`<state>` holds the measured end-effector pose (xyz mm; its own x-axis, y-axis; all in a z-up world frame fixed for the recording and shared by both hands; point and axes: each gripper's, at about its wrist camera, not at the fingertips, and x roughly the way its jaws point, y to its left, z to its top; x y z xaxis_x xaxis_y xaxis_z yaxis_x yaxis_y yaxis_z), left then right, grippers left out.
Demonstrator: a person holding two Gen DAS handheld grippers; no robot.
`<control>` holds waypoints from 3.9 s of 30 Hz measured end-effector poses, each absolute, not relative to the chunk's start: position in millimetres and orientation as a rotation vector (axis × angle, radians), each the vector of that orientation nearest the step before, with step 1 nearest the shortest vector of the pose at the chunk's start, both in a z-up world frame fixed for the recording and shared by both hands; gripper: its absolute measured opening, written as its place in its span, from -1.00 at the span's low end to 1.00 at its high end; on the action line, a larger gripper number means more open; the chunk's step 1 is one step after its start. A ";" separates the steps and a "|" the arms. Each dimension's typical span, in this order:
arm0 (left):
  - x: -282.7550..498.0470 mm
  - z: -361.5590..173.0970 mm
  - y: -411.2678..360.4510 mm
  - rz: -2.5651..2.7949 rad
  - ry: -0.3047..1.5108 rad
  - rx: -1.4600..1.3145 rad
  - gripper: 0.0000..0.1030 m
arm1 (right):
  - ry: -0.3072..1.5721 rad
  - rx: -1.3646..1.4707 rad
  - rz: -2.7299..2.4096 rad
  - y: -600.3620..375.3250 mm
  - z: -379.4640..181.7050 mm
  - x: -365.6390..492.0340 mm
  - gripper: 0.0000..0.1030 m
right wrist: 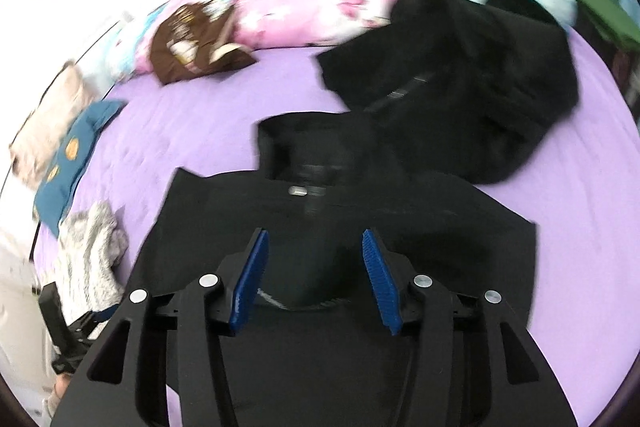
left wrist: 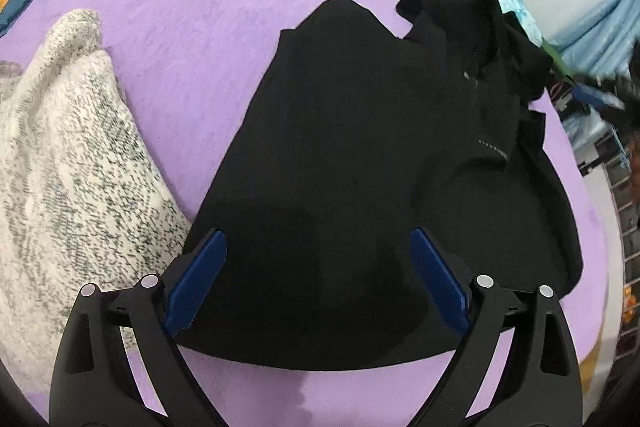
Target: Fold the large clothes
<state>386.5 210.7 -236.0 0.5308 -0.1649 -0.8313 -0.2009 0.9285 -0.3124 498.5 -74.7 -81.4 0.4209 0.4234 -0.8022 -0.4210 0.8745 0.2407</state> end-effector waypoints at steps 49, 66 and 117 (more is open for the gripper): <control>403.6 -236.5 193.5 -0.059 1.038 -0.278 0.76 | 0.962 -0.453 0.539 27.8 -113.5 541.6 0.35; 406.0 -231.1 153.5 -0.089 1.036 -0.209 0.76 | 0.974 -0.365 0.288 -167.6 -152.7 517.3 0.36; 422.3 -265.0 182.8 -0.124 1.098 -0.405 0.76 | 1.076 0.000 0.123 -289.2 -196.1 606.5 0.07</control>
